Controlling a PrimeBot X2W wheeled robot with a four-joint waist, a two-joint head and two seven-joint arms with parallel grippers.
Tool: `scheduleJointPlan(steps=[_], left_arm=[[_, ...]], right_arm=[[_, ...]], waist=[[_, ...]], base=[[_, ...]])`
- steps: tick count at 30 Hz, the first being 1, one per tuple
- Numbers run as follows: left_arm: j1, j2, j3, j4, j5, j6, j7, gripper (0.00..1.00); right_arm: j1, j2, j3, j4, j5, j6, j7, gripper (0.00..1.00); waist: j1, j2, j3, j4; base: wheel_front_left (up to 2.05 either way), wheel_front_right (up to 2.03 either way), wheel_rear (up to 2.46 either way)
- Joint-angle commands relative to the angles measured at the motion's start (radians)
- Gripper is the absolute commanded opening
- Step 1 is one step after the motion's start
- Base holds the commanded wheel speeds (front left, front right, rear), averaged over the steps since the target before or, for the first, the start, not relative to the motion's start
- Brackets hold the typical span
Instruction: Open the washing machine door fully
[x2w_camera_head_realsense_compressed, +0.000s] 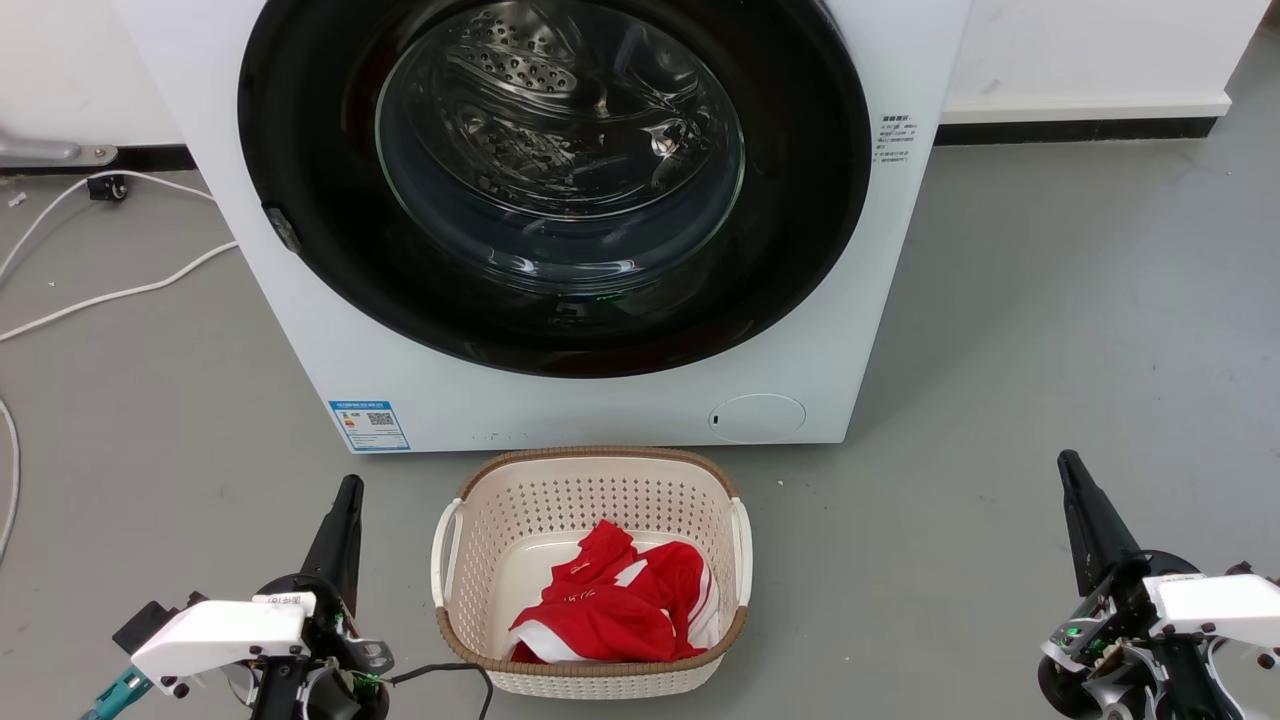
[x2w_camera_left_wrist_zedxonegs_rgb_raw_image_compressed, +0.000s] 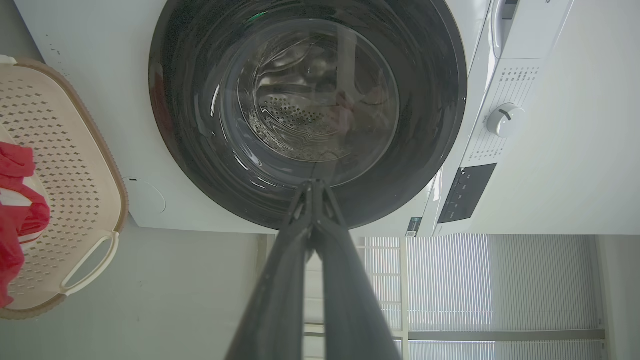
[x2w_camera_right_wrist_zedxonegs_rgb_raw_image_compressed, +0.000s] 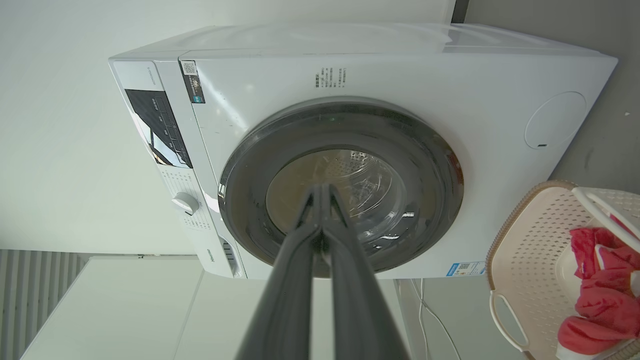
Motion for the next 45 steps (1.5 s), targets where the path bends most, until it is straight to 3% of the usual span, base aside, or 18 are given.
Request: scheduleJointPlan(steps=[1,8,9,21,35,45], left_arm=[[-0.008,-0.001,0.004,0.000,0.004,-0.003,0.003,0.00],[-0.008,-0.001,0.004,0.000,0.005,-0.003,0.004,0.00],[0.001,0.000,-0.001,0.003,0.000,0.000,0.000,1.00],[0.000,-0.001,-0.034,-0.025,0.054,0.000,-0.058,1.00],[-0.002,-0.001,-0.059,-0.096,0.303,0.000,-0.115,1.00],[-0.003,-0.001,-0.098,-0.125,0.563,0.005,-0.154,1.00]], right_arm=[[-0.012,0.005,-0.001,0.001,-0.001,0.000,0.001,0.00],[-0.012,0.005,-0.001,0.001,-0.001,0.000,0.001,0.00],[0.002,0.000,0.000,0.003,0.000,0.000,0.000,1.00],[0.019,0.001,0.020,-0.037,-0.057,0.000,-0.057,1.00],[0.028,0.001,0.035,-0.118,-0.400,0.000,-0.114,1.00],[0.039,0.002,0.054,-0.152,-0.648,0.000,-0.153,1.00]], waist=[[0.0000,0.0000,0.000,0.000],[0.0000,0.0000,0.000,0.000],[0.0000,0.0000,0.000,0.000],[0.0000,0.0000,0.002,0.000],[0.0000,0.0000,0.005,0.002],[0.0000,0.0000,0.009,0.002]], base=[[0.00,0.00,0.00],[0.00,0.00,0.00],[0.00,0.00,0.00],[0.00,0.00,0.00],[0.00,0.00,0.00],[0.00,0.00,0.00]])
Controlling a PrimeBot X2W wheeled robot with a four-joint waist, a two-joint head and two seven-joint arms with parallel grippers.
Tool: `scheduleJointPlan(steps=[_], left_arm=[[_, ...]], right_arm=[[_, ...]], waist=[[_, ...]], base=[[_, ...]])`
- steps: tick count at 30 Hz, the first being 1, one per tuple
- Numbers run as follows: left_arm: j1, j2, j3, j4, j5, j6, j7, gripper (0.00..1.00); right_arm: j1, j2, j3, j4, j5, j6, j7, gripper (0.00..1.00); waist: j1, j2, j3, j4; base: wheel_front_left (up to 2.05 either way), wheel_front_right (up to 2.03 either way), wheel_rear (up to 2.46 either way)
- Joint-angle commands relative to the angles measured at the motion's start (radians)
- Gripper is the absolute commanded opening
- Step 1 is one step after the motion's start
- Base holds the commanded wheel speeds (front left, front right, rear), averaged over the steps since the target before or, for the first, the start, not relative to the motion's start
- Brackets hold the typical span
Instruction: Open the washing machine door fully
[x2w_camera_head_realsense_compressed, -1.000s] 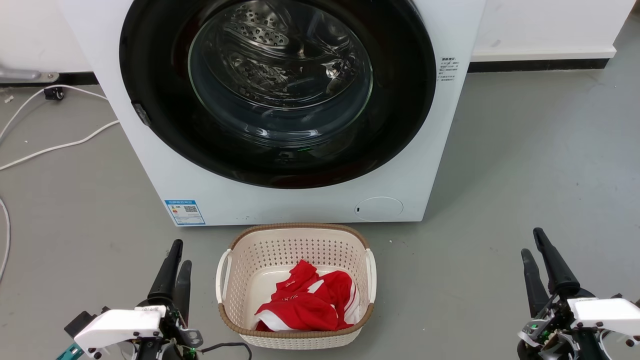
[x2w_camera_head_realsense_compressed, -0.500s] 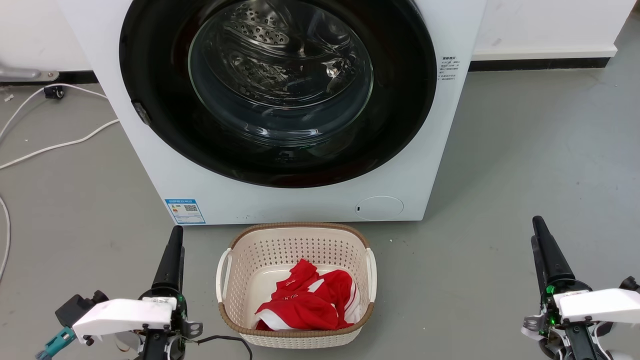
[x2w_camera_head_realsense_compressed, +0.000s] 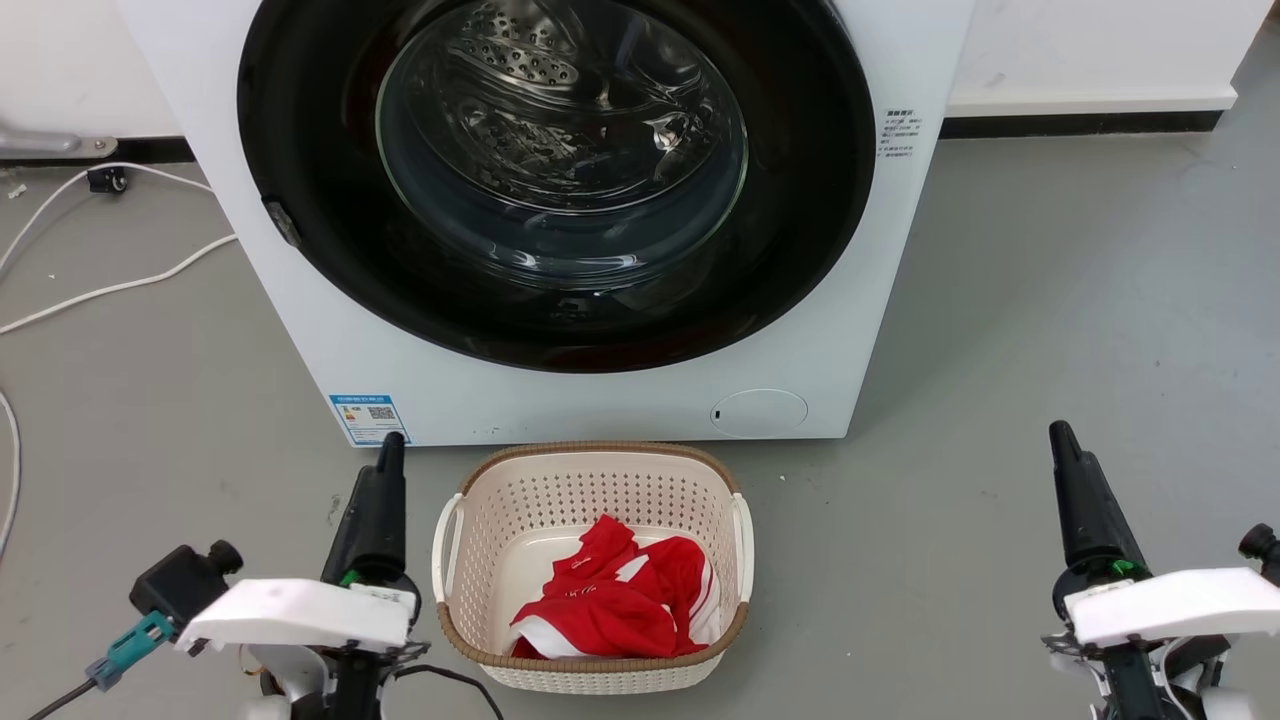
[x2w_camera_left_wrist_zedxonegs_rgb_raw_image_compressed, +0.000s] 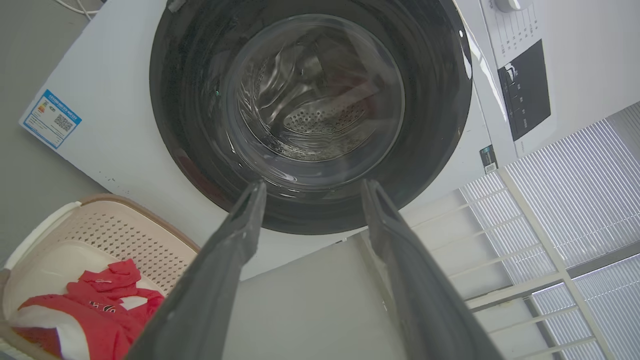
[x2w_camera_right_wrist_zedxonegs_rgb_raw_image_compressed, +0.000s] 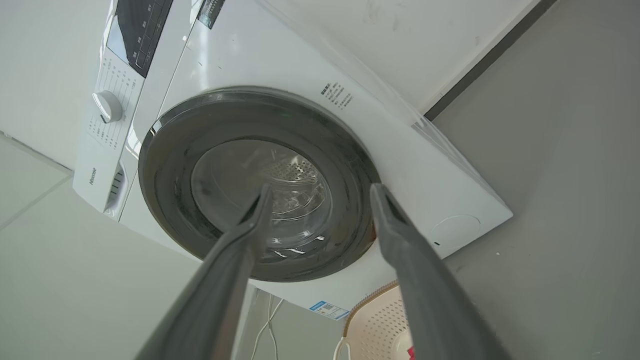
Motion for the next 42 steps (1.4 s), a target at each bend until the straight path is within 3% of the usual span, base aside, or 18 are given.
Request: scheduleJointPlan(steps=[1,18,42], left_arm=[[-0.022,0.003,-0.008,-0.018,0.046,0.001,-0.010,1.00],[-0.017,0.004,-0.065,-0.018,0.362,0.035,-0.067,1.00],[-0.032,0.020,-0.118,-0.012,0.650,0.077,-0.133,1.00]], right_arm=[[-0.006,-0.001,0.004,-0.020,-0.047,0.000,-0.009,1.00],[0.010,-0.001,0.016,-0.018,-0.344,0.000,-0.067,1.00],[0.031,0.001,0.035,-0.039,-0.639,0.000,-0.126,1.00]], waist=[[0.0000,-0.0001,0.000,0.000],[0.0000,-0.0001,-0.001,0.001],[0.0000,-0.0001,0.014,0.003]], base=[[0.00,0.00,0.00],[0.00,0.00,0.00],[0.00,0.00,0.00]])
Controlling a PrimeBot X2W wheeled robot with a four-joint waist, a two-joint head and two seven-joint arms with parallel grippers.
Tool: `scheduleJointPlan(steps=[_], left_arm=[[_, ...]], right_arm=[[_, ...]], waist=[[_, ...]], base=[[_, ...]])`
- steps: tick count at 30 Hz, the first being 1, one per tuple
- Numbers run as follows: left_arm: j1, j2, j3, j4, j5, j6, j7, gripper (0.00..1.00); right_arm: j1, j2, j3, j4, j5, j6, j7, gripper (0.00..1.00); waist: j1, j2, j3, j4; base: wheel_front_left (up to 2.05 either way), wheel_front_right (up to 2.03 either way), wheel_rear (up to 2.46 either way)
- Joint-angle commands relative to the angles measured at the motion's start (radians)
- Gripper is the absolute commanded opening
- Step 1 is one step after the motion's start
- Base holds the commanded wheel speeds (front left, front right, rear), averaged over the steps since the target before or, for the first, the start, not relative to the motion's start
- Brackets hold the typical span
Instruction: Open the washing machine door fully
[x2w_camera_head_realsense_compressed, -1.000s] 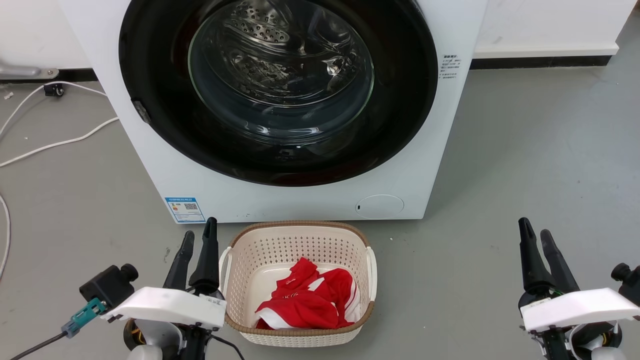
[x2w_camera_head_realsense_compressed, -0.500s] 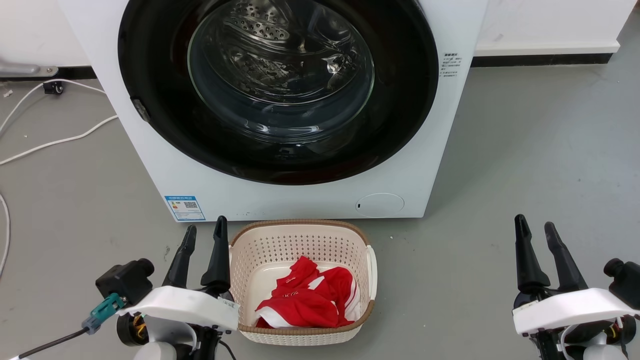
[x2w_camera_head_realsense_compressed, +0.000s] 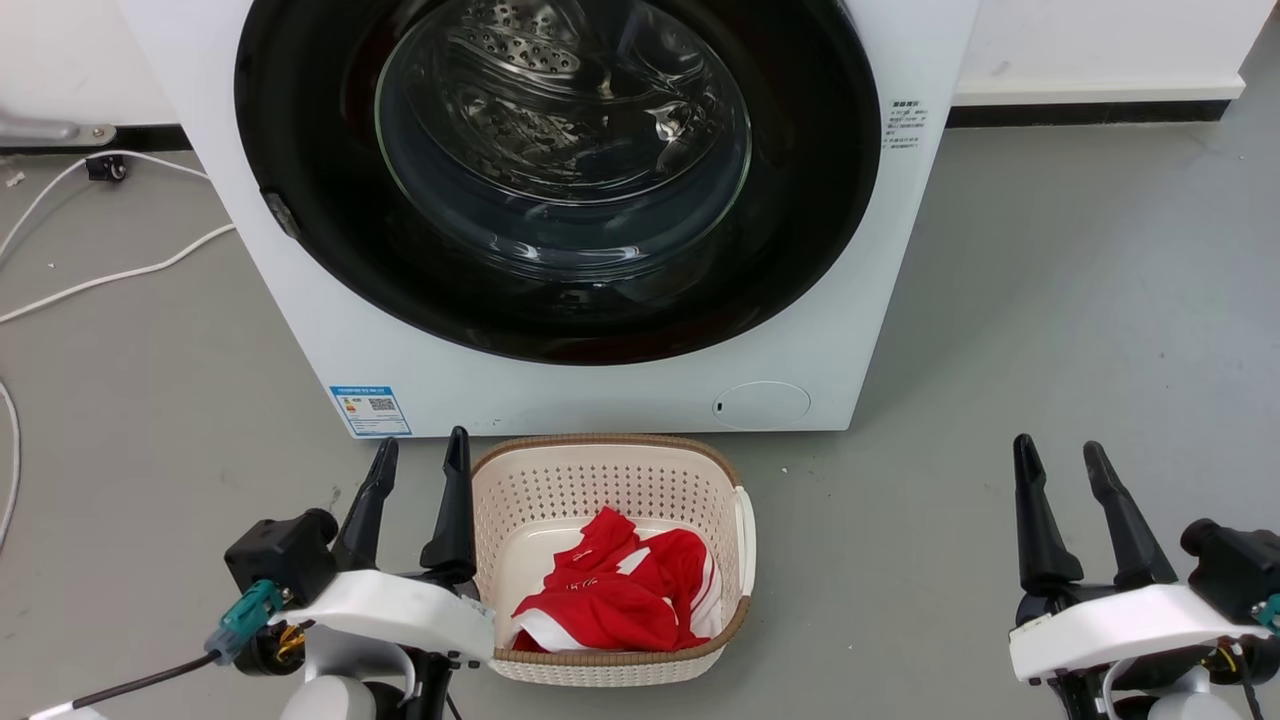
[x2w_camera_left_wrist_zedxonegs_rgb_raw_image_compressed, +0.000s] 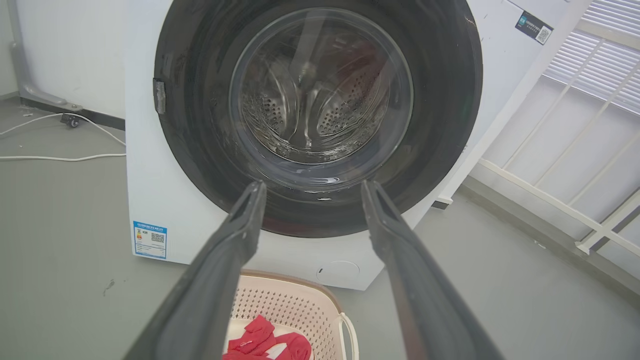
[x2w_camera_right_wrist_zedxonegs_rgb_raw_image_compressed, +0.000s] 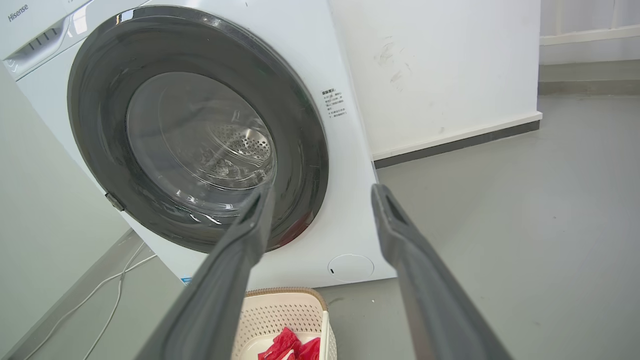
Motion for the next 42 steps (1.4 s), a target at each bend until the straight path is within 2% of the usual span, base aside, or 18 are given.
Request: scheduleJointPlan(steps=[1,22,42], left_arm=[[-0.019,0.007,-0.007,-0.005,0.030,0.005,-0.010,1.00],[-0.027,0.009,-0.029,-0.003,0.218,0.034,-0.057,1.00],[-0.026,0.005,-0.044,-0.008,0.361,0.051,-0.093,1.00]], right_arm=[[0.005,0.001,0.003,-0.014,-0.032,0.000,-0.011,1.00],[0.012,0.002,0.017,-0.022,-0.225,0.000,-0.050,1.00],[0.014,0.003,0.015,-0.015,-0.349,0.000,-0.084,1.00]], waist=[[0.0000,0.0000,0.001,0.000],[0.0000,0.0000,0.018,-0.007],[0.0000,0.0000,0.029,-0.010]], base=[[0.00,0.00,0.00],[0.00,0.00,0.00],[0.00,0.00,0.00]])
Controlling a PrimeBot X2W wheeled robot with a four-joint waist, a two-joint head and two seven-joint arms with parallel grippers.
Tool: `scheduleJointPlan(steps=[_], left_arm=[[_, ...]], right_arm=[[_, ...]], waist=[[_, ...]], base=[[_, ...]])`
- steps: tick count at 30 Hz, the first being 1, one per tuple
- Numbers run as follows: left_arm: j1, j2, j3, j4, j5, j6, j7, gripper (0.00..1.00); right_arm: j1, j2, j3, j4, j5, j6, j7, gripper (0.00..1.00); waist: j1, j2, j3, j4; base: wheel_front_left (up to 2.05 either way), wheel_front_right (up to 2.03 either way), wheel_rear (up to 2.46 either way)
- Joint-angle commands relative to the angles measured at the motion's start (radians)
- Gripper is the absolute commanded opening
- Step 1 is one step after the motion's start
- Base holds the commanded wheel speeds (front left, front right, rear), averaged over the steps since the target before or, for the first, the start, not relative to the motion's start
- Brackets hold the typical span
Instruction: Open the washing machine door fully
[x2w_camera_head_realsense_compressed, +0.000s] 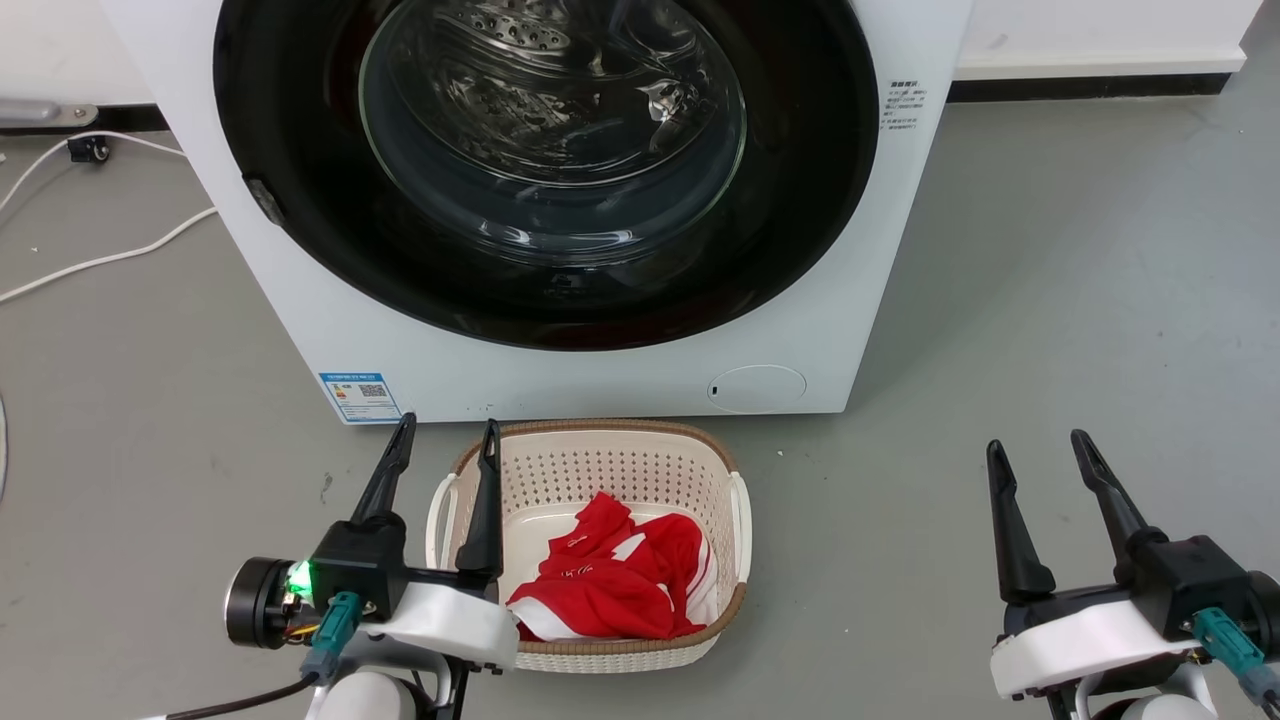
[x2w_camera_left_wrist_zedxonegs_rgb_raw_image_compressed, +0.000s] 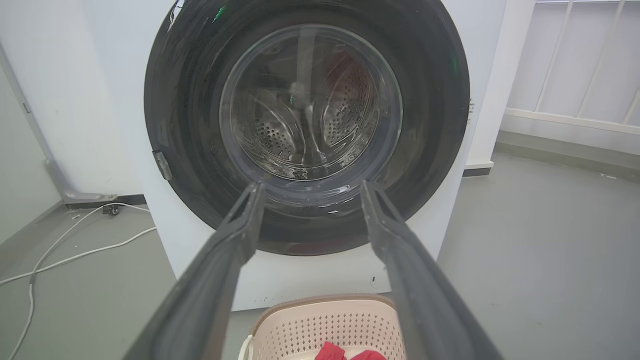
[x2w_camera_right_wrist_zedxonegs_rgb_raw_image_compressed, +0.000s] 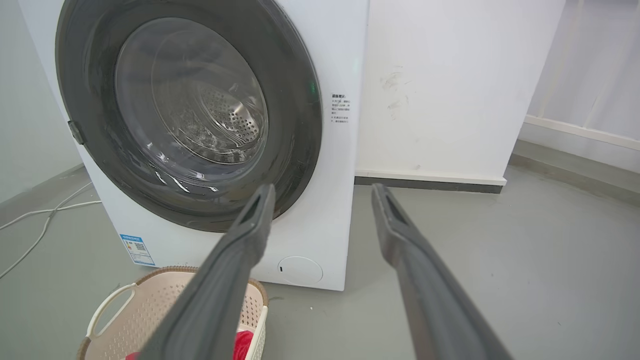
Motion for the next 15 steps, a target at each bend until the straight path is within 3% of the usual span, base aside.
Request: scheduleJointPlan(steps=[1,15], left_arm=[[-0.014,0.001,-0.005,-0.006,0.017,0.003,-0.008,1.00],[-0.009,-0.004,-0.005,-0.001,0.053,0.006,-0.019,1.00]], right_arm=[[0.003,0.003,0.001,-0.001,-0.016,0.000,-0.008,1.00],[0.002,0.003,0.005,0.009,-0.050,0.000,-0.020,1.00]], waist=[[0.0000,0.0000,0.000,0.000],[0.0000,0.0000,0.000,-0.001]], base=[[0.00,0.00,0.00],[0.00,0.00,0.00]])
